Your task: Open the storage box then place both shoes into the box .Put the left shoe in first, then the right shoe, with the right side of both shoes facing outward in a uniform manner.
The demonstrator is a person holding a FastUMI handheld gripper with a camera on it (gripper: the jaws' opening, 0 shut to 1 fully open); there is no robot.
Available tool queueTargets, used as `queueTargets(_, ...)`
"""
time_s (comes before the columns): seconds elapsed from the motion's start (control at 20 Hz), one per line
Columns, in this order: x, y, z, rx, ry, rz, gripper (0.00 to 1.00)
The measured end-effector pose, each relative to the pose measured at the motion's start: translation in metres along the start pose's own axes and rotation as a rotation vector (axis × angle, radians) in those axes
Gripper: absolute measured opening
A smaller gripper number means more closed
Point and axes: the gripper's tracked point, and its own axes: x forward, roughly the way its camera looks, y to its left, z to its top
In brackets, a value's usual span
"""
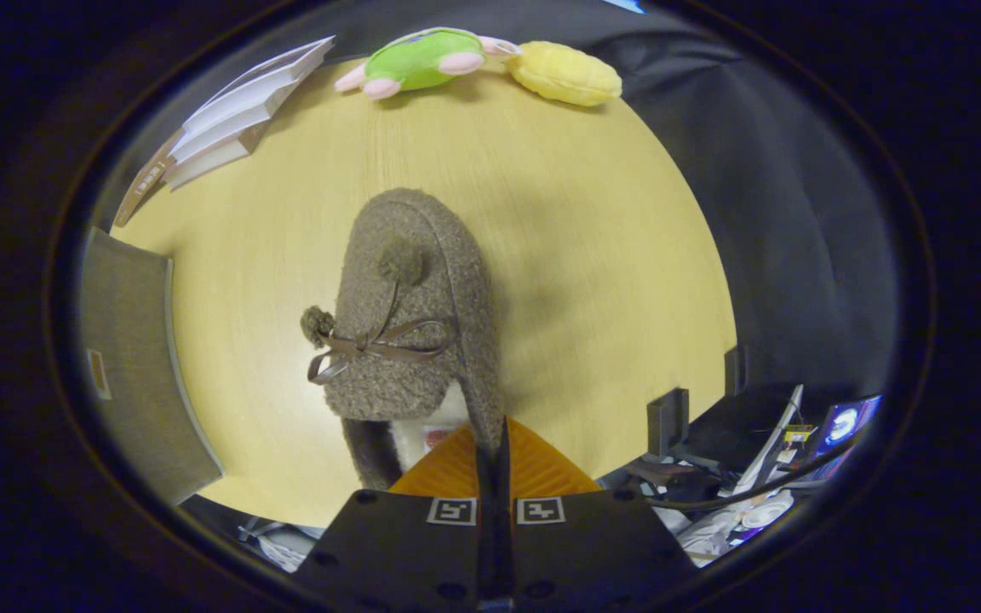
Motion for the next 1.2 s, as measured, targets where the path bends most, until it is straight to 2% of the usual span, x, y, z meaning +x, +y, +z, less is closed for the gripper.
queueTargets(0.2, -0.033, 0.004, -0.002, 0.010, -0.032, -0.026, 0.03)
queueTargets(0.4, -0.082, 0.002, -0.006, 0.041, -0.052, -0.085, 0.03)
queueTargets(0.6, -0.132, 0.010, -0.009, 0.088, -0.062, -0.103, 0.03)
queueTargets(0.95, -0.209, 0.043, -0.007, 0.055, -0.118, -0.154, 0.03)
queueTargets(1.2, -0.258, 0.088, -0.005, -0.020, -0.188, -0.179, 0.04)
